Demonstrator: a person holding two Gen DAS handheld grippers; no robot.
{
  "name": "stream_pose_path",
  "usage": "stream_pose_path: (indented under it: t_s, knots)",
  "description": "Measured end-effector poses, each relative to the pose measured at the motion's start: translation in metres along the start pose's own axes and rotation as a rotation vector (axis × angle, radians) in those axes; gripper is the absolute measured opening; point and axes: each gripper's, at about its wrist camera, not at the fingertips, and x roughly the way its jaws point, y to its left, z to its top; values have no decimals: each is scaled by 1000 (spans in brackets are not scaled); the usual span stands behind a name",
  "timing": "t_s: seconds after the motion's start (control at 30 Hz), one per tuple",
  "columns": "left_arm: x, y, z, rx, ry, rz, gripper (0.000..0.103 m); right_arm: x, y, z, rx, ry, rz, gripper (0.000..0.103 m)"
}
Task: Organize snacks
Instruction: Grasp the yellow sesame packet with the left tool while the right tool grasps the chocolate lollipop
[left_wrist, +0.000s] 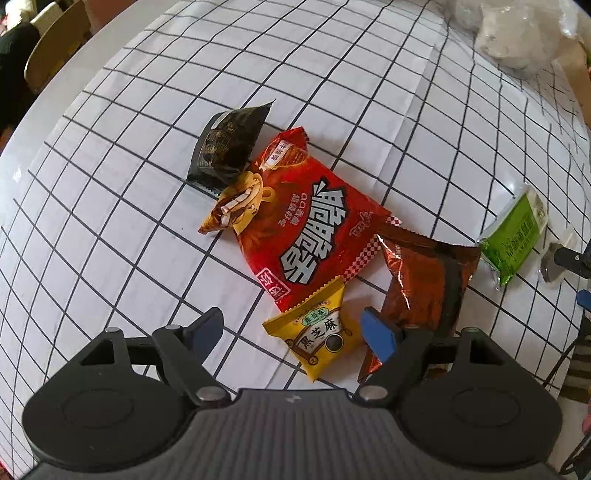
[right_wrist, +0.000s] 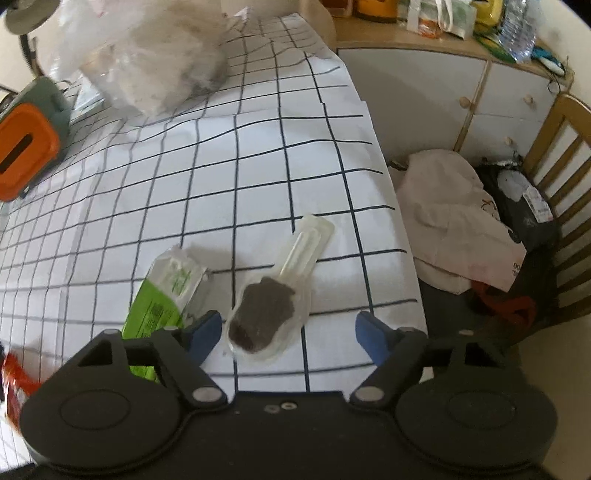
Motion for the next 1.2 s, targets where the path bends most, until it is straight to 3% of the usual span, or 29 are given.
stream_pose_path:
  t_s: [0.3, 0.47, 0.63, 0.7, 0.73, 0.83, 1.2]
  knots:
    - [11, -4, 1, -34, 27, -23, 81, 10, 16, -2, -53, -32, -50, 71]
    - [20, -6, -1, -40, 36, -17, 80, 10, 26, -11, -132, -71, -86, 60]
    - [20, -6, -2, -17, 27, -2, 66, 6, 29, -19, -161, -100, -71, 49]
    - [17, -6, -4, -2, 16, -9, 50, 4, 28, -21, -157, -106, -61, 45]
    - [16, -7, -5, 6, 15, -12, 49, 3, 28, -22, -156, -109, -52, 38]
    - [15, -5, -7, 12, 13, -30, 48, 1, 27, -25, -167, -114, -33, 33]
    - [9, 14, -13, 20, 34, -59, 46, -15, 4, -37, -102, -76, 66, 33]
